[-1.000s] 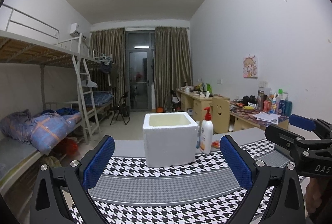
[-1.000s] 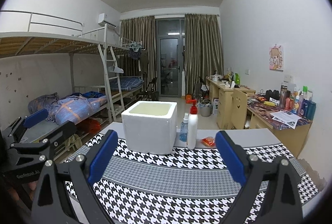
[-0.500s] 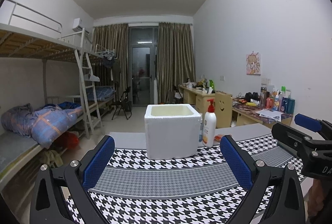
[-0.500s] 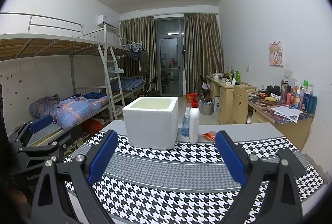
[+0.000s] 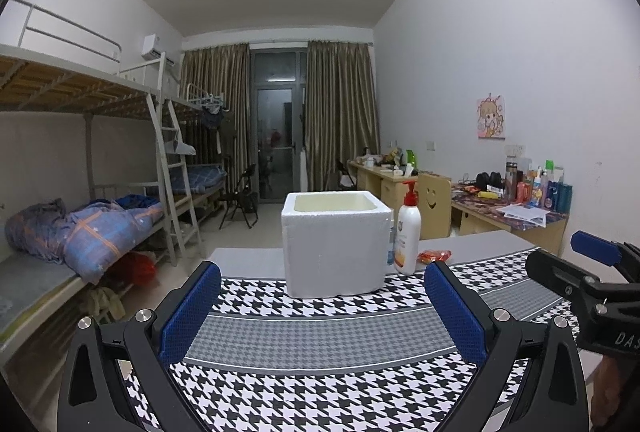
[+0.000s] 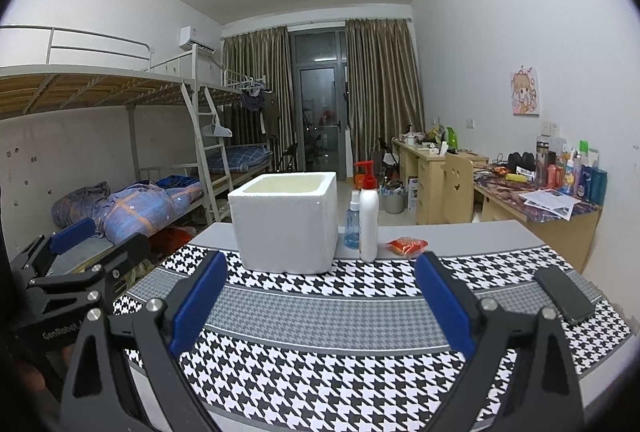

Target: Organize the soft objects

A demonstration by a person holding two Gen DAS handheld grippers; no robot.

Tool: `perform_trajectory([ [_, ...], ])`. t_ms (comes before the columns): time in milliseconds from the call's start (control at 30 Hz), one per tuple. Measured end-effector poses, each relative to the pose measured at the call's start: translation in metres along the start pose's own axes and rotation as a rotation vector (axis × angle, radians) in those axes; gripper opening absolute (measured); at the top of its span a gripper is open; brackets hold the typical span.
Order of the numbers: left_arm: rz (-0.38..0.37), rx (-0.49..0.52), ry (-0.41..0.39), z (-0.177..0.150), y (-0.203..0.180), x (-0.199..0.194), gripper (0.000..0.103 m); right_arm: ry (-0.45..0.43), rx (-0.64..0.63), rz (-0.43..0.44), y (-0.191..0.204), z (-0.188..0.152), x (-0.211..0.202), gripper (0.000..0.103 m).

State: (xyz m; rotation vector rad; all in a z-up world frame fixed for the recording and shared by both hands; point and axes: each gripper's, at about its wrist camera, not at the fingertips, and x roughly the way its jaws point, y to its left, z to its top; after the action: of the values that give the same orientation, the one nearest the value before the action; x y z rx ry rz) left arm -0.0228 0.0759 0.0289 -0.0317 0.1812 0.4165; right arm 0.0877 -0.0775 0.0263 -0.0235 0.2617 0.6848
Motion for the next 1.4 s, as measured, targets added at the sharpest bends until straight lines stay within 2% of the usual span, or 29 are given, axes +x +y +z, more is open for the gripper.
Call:
perform_trajectory([
  [400,-0.011,-0.022,0.028,-0.012,0.003,0.004,0.102,0.003,-0.009,-0.009,0.003,-0.01,-0.001,0.097],
  [1033,-0.011,-0.011,0.023,-0.028,0.006,-0.002,0.102,0.006,-0.017,-0.021,0.007,-0.025,0.005,0.097],
  [1267,0.027,-0.012,0.01,-0.036,0.009,-0.005,0.102,0.008,-0.015,-0.038,0.009,-0.033,0.005,0.097],
  [1400,0.019,-0.011,0.01,-0.038,0.007,-0.006,0.102,0.001,-0.01,-0.05,0.008,-0.036,0.003,0.097],
])
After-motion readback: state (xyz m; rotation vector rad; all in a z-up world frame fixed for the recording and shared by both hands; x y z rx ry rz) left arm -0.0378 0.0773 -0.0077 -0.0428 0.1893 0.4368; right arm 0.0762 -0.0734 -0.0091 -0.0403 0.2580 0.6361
